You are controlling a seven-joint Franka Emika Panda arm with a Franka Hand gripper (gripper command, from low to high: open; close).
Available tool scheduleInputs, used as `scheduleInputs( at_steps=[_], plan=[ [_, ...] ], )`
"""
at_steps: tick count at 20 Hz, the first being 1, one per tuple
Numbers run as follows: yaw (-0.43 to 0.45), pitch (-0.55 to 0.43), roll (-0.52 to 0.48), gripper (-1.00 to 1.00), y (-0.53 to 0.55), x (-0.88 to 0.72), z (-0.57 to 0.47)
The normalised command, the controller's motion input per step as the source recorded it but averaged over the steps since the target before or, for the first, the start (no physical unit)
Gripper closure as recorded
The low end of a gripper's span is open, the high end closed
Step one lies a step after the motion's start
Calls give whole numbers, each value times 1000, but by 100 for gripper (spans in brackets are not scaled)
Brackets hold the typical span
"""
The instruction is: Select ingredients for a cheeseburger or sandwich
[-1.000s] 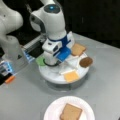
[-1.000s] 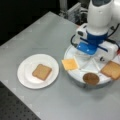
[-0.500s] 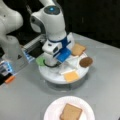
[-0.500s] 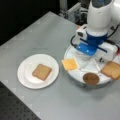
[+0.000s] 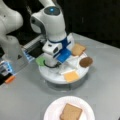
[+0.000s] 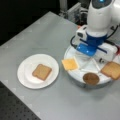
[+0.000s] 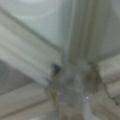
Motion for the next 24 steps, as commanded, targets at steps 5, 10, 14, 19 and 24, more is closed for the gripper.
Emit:
scheduleInputs(
  at_steps=[5, 10, 14, 19, 24],
  plan=[
    [303, -107, -84, -100, -4, -255, -116],
    [316, -120, -87, -100, -16, -277, -123],
    [275, -139, -66, -100, 9, -280, -150],
    [237, -146, -62, -100, 38, -289, -171],
    [275, -137, -77, -100, 51, -317, -183]
  ],
)
